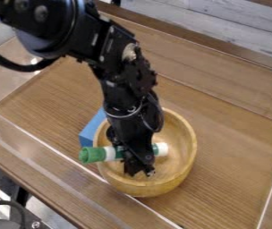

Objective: Remove the green marker from inside the brown bowl and put it on the table

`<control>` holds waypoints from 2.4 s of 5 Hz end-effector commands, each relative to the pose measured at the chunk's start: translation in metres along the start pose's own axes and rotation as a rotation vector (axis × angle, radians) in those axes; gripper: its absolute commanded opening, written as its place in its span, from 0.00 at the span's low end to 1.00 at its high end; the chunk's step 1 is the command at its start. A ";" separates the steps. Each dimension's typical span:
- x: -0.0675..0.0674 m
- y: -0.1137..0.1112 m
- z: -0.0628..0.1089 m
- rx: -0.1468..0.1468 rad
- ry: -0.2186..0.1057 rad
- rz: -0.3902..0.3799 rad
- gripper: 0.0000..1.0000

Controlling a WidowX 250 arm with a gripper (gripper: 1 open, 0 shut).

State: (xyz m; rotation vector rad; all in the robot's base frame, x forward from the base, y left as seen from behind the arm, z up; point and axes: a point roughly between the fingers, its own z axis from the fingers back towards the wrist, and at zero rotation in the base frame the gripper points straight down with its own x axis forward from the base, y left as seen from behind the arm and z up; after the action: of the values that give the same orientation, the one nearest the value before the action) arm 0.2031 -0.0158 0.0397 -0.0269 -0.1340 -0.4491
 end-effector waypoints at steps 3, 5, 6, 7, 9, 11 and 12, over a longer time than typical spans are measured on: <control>0.014 0.010 0.023 0.022 -0.052 0.011 0.00; 0.016 0.013 0.031 0.023 -0.059 0.017 0.00; 0.018 0.016 0.033 0.026 -0.064 0.021 0.00; 0.020 0.018 0.035 0.031 -0.069 0.025 0.00; 0.024 0.024 0.039 0.044 -0.082 0.029 0.00; 0.028 0.029 0.042 0.062 -0.104 0.029 0.00; 0.031 0.032 0.043 0.071 -0.116 0.030 0.00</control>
State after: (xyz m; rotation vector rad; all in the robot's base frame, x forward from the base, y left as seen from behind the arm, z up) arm 0.2266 -0.0001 0.0706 -0.0036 -0.1996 -0.4175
